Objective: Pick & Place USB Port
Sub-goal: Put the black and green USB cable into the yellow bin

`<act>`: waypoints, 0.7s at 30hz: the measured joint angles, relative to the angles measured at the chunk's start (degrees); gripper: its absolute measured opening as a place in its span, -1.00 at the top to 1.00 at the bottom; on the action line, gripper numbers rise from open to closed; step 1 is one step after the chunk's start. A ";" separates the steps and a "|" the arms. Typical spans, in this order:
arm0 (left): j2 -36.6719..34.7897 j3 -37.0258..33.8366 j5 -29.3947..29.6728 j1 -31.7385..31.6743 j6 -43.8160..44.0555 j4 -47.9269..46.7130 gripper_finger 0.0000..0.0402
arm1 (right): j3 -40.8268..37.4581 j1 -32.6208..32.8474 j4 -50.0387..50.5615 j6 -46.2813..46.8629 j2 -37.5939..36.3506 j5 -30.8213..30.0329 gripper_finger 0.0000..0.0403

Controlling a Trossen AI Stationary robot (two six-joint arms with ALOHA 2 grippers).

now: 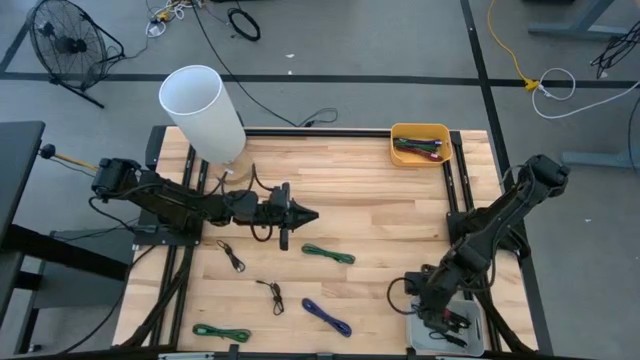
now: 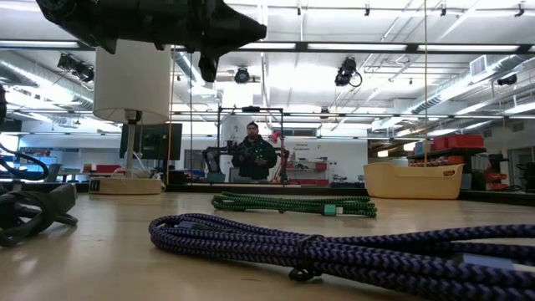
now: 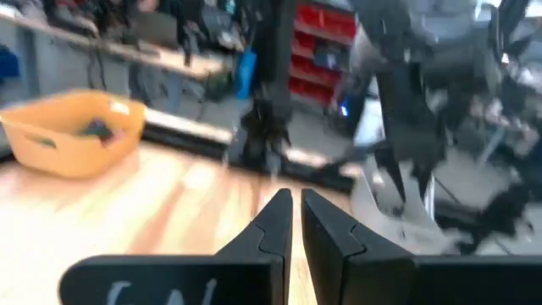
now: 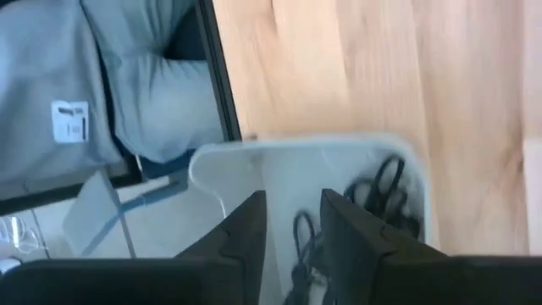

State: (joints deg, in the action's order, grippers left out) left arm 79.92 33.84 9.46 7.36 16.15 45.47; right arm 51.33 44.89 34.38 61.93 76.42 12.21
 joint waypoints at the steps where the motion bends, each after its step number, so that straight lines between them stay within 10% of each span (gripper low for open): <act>1: 0.00 0.32 -1.03 0.24 -0.19 -2.48 0.84 | 0.00 -0.67 -0.37 -0.77 0.00 -0.03 0.44; 14: 12.08 23.73 2.73 7.51 -12.47 -48.00 0.81 | 0.00 -5.12 -1.78 -9.39 -0.02 -5.13 0.49; 21: 24.26 36.06 6.93 8.04 -12.41 -65.06 0.47 | 0.00 -5.08 -2.31 -11.20 -0.02 -7.34 0.49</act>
State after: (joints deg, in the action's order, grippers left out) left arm 104.18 69.90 16.39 15.40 3.74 -19.60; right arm 51.33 39.80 32.07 50.73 76.40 4.87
